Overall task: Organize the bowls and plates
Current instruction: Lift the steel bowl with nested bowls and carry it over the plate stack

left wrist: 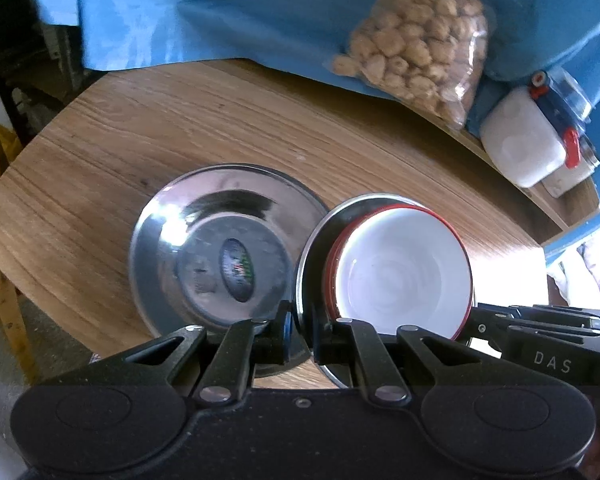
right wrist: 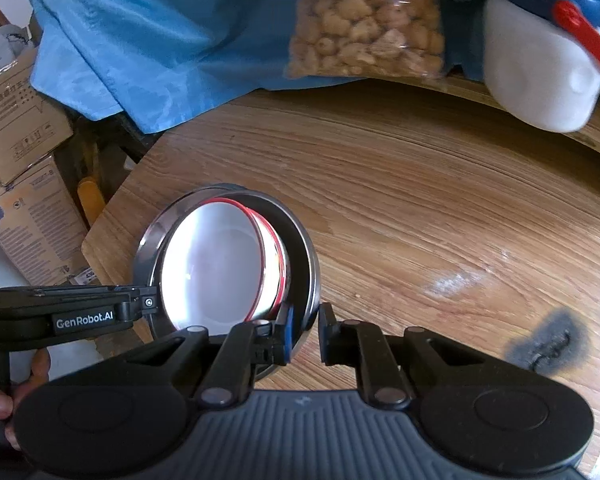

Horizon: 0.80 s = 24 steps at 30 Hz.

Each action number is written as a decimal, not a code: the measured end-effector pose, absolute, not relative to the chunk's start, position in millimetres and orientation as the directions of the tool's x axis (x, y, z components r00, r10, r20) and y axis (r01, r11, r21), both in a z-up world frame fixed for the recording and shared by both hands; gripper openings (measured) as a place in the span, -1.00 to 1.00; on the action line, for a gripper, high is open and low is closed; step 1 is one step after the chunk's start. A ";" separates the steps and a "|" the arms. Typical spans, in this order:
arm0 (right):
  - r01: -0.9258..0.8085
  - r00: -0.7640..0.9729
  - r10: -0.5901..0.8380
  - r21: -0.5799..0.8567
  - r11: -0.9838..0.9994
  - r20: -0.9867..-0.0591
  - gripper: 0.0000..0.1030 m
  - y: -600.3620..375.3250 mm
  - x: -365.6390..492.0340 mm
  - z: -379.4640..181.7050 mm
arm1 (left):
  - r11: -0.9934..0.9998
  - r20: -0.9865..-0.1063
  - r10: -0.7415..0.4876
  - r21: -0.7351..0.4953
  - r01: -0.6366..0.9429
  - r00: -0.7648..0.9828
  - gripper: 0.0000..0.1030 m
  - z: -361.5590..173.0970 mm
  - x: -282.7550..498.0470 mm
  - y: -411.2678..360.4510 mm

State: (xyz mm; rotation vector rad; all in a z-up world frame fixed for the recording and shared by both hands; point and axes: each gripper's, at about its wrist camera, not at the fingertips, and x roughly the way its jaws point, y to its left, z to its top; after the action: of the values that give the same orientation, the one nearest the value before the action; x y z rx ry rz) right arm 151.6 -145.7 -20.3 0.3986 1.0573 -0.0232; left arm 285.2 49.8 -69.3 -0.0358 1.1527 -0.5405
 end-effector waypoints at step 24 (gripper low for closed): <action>0.144 0.480 0.239 0.345 0.928 -0.844 -0.73 -91.3 212.9 -37.6 | 0.910 -0.874 -0.367 -0.268 0.315 0.317 -0.84 -80.0 328.1 112.5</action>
State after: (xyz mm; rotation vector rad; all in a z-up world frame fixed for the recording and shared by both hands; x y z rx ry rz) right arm 212.9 -91.3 -37.6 0.3978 1.0770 0.0602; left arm 328.1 112.5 -80.0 -0.0510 1.1642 -0.4496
